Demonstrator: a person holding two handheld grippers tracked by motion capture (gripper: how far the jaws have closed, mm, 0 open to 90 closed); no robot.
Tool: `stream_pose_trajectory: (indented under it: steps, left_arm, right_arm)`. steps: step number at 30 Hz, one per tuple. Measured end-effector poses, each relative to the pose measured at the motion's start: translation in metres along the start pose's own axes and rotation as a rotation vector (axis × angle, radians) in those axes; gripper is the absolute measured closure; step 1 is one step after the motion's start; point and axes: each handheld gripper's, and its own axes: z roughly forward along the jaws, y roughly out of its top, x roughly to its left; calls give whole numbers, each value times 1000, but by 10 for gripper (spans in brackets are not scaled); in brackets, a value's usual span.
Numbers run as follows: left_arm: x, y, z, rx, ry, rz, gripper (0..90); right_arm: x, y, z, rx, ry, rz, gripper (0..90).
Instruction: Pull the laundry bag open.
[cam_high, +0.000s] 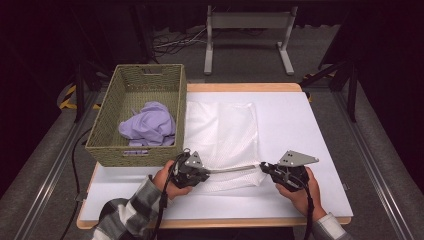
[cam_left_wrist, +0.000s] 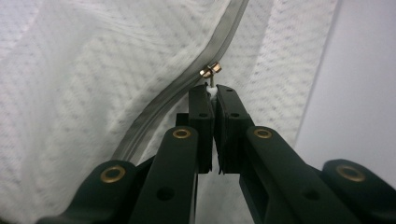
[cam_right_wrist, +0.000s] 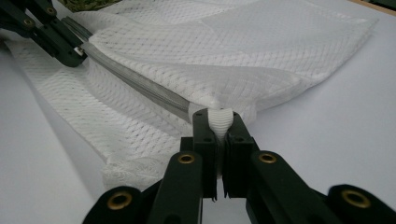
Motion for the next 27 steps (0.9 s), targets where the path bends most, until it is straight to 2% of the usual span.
stream_pose_trajectory:
  steps: [7,13,27]
  left_arm:
    - [5,-15,-7,5,0,-31,866]
    - [6,-22,-16,-2,9,-33,866]
    - [16,-45,-32,1,32,-90,866]
  right_arm:
    - [-2,-1,0,2,-5,6,868]
    - [-1,-1,1,6,-3,3,868]
    - [-4,-1,-1,-1,-12,11,867]
